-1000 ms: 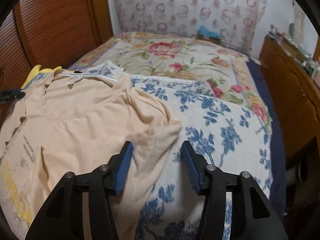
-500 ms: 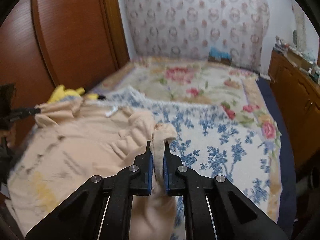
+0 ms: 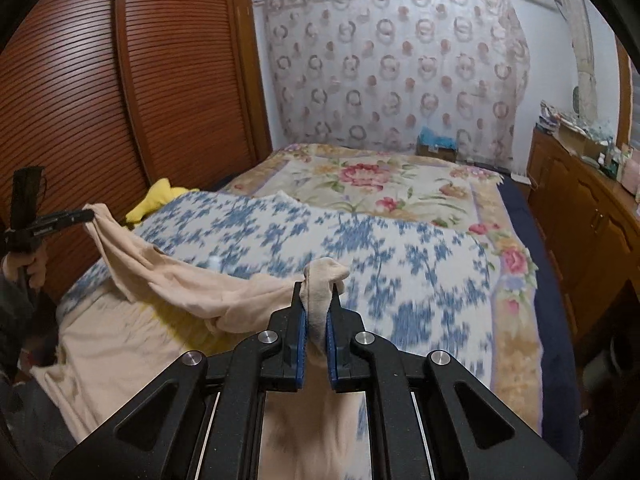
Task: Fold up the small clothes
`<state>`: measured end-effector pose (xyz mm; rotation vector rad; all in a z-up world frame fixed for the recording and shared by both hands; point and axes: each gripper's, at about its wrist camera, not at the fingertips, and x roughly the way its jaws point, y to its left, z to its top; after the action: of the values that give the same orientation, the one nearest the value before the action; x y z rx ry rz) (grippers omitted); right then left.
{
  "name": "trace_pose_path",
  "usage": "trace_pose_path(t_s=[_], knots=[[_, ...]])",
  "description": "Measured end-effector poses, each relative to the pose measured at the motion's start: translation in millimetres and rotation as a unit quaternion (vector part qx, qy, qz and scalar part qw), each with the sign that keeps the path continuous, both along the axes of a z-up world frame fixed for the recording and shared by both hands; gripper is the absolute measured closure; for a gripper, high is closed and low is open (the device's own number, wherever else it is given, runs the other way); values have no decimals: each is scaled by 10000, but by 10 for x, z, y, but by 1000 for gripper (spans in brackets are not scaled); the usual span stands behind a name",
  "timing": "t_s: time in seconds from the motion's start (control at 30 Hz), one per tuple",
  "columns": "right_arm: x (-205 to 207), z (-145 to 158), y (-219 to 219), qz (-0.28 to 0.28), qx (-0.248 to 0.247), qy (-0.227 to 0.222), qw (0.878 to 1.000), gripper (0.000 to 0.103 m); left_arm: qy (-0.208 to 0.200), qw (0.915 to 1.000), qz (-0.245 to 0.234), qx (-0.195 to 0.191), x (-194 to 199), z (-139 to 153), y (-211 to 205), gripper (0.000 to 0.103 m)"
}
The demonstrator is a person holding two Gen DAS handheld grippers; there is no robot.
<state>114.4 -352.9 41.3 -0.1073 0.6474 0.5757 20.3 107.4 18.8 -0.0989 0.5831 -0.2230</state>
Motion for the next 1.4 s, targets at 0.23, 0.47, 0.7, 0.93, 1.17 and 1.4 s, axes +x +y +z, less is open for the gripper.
trace_pose_path(t_s=[0.23,0.47,0.7,0.93,1.17,1.4], knots=[[-595,-54,-194,-130,-38,210,9997,98,109,9999,43,8,-478,-31,-12,100],[-917,-385,-284,-219,-291,681,9970,97,388,9988,112,278,-702,-266,-68,88],[-909,-563,-266,-363,-461,831,9948,83,538,9979,212,281,-664,-399,0,65],[-690,-472,-224,-509,-733,495,9948,57,770,9958,153,467,-329,-520,37,58],[-246,-665,-142,-466,-674,681,9943,56,1102,9923,54,565,77,-727,62,58],[16,-950,43,-247,-805,985,9916,56,1460,9872,-45,638,287,-916,35,58]])
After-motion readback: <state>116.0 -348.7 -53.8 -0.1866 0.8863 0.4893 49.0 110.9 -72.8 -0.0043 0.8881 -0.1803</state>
